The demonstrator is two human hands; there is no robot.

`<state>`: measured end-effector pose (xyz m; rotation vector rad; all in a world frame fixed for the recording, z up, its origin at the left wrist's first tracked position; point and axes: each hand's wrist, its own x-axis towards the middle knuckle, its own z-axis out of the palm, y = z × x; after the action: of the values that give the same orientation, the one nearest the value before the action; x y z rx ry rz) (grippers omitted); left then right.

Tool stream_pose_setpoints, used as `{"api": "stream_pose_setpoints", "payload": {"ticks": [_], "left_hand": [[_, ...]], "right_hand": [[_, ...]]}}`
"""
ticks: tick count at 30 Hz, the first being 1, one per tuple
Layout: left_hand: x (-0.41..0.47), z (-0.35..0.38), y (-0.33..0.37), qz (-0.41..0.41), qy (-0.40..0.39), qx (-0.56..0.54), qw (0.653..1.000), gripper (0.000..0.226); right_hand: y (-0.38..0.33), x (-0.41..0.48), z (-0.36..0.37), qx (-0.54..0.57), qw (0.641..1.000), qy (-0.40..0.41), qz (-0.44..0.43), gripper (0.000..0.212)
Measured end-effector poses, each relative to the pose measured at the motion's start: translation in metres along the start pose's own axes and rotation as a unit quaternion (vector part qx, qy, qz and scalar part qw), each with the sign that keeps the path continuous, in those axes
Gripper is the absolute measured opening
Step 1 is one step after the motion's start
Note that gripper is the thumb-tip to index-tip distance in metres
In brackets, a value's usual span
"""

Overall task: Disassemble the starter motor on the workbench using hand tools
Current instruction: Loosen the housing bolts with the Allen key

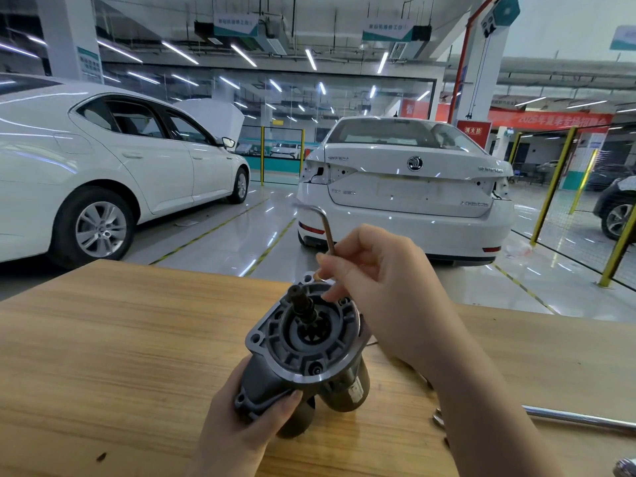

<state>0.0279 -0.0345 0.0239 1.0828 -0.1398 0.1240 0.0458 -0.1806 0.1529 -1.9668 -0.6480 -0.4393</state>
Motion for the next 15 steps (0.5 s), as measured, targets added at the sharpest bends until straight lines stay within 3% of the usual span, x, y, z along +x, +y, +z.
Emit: {"api": "stream_pose_setpoints", "payload": {"ticks": [6,11,15], "left_hand": [[-0.0010,0.0006,0.0000,-0.003,0.000,-0.008,1.000,0.045],[-0.0008,0.0006,-0.0004,0.004,0.000,-0.006,1.000,0.044],[0.0002,0.0005,-0.0011,0.001,0.006,0.005,1.000,0.051]], "right_hand": [[-0.0001,0.0010,0.0011,0.009,1.000,-0.008,-0.005,0.014],[0.0011,0.0002,-0.0005,-0.004,0.999,0.046,0.009,0.027],[0.0004,-0.0004,-0.0043,0.010,1.000,0.027,0.008,0.015]]}}
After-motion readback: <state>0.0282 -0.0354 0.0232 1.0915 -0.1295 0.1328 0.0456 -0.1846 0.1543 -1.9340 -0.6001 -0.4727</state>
